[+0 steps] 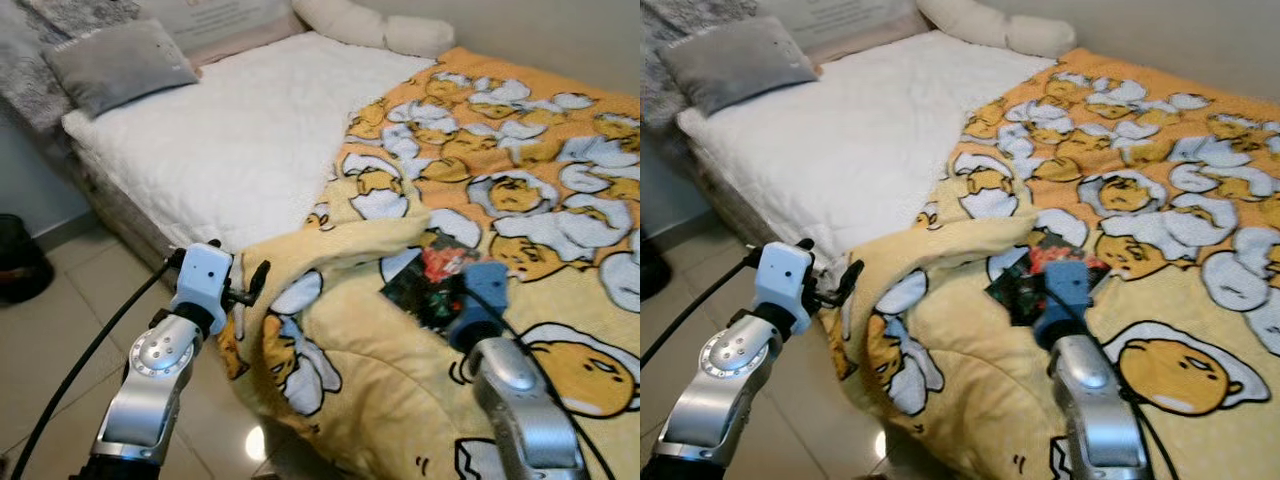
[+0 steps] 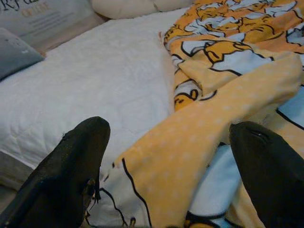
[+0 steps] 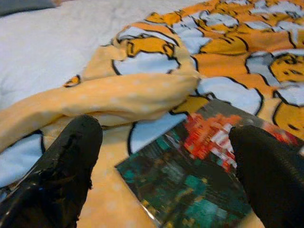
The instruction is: Clean up the room
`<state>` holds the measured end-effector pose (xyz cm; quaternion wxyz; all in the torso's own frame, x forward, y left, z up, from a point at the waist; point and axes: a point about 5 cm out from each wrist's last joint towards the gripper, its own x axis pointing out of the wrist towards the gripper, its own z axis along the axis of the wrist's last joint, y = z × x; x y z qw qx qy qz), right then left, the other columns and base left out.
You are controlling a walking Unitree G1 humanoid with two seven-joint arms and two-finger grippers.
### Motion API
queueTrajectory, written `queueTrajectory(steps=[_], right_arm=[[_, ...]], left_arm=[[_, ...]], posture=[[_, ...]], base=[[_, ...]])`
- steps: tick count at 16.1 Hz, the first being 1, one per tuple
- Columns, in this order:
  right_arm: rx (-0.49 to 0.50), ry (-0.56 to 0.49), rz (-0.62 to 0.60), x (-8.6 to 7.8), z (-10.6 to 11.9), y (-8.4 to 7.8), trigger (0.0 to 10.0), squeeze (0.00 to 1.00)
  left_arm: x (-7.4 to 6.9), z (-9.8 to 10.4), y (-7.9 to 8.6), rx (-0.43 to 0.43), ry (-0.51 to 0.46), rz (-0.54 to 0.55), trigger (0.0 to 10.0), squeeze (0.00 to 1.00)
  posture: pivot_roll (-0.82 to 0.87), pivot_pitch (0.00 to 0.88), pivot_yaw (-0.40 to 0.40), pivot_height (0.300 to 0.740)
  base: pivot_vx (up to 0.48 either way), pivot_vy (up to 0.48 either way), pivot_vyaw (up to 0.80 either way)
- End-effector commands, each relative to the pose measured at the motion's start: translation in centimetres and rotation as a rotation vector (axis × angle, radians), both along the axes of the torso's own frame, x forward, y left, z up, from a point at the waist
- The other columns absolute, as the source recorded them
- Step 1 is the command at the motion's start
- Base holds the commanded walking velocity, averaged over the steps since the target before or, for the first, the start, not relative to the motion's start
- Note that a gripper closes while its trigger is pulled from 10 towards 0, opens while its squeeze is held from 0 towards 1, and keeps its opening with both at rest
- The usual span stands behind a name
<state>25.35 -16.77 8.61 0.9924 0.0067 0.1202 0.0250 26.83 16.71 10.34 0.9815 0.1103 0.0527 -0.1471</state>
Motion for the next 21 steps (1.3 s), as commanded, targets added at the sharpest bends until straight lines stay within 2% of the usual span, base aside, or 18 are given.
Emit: queueTrajectory(steps=[1, 2, 7, 10, 11, 12, 13, 14, 15, 16, 18, 21], right_arm=[[0.014, 0.025, -0.012, -0.1, -0.4, -0.3, 10.0, 0.74], [0.023, 0.026, -0.014, -0.2, -0.4, -0.4, 10.0, 1.00], [0.102, 0.039, -0.035, 0.3, -0.3, -0.5, 10.0, 1.00], [0.151, 0.059, -0.046, 0.8, -0.3, -0.7, 10.0, 1.00], [0.241, 0.097, -0.053, 1.1, -0.6, -0.7, 10.0, 1.00], [0.289, 0.115, -0.056, 1.3, -0.7, -0.7, 10.0, 1.00], [0.464, 0.174, -0.111, 2.2, -1.2, -1.2, 10.0, 1.00], [0.576, 0.247, -0.157, 2.9, -2.0, -1.7, 10.0, 1.00], [0.606, 0.278, -0.168, 3.2, -2.5, -1.9, 10.0, 0.54], [0.654, 0.293, -0.209, 4.0, -3.1, -2.6, 10.0, 0.00], [0.752, 0.288, -0.277, 4.7, -3.5, -3.7, 10.0, 0.00], [0.754, 0.309, -0.310, 4.9, -4.1, -4.2, 10.0, 0.00]], left_arm=[[0.0, 0.1, 0.0, 0.010, -0.001, -0.009, 10.0, 0.04], [-0.1, 0.0, -0.1, 0.011, 0.005, -0.016, 10.0, 0.04], [-0.3, -0.5, -0.8, 0.044, 0.044, -0.108, 10.0, 0.05], [-0.3, -0.6, -0.6, 0.049, 0.053, -0.122, 10.0, 0.04], [-0.3, -0.5, -0.8, 0.047, 0.058, -0.148, 10.0, 0.05], [-0.3, -0.5, -0.9, 0.046, 0.063, -0.171, 10.0, 0.05], [-0.3, -0.3, -1.4, 0.038, 0.079, -0.258, 10.0, 0.05], [-0.4, -0.2, -1.8, 0.043, 0.102, -0.340, 10.0, 0.05], [-0.6, -0.3, -2.0, 0.057, 0.119, -0.397, 10.0, 0.04], [-1.1, -0.3, -2.2, 0.091, 0.149, -0.492, 10.0, 0.05], [-1.3, 0.2, -2.3, 0.083, 0.166, -0.570, 10.0, 0.05], [-1.5, 0.3, -2.7, 0.075, 0.187, -0.632, 10.0, 0.05]], posture=[[-0.10, 0.000, 0.026, 0.740], [-0.10, 0.000, 0.027, 0.740], [-0.10, 0.000, 0.026, 0.740], [-0.10, 0.000, 0.027, 0.740], [-0.09, 0.000, 0.027, 0.740], [-0.09, 0.000, 0.027, 0.740], [-0.09, 0.000, 0.028, 0.740], [-0.09, 0.000, 0.037, 0.740], [-0.09, 0.000, 0.046, 0.740], [-0.09, 0.000, 0.057, 0.740], [-0.08, 0.000, 0.055, 0.740], [-0.08, 0.000, 0.054, 0.740]], base=[[0.000, 0.000, 0.00], [0.000, 0.000, 0.00], [0.000, 0.000, 0.00], [0.000, 0.000, 0.00], [0.000, 0.000, 0.00], [0.000, 0.000, 0.00], [0.000, 0.000, 0.00], [0.000, 0.000, 0.00], [0.000, 0.000, 0.00], [0.000, 0.000, 0.00], [0.000, 0.000, 0.00], [0.000, 0.000, 0.00]])
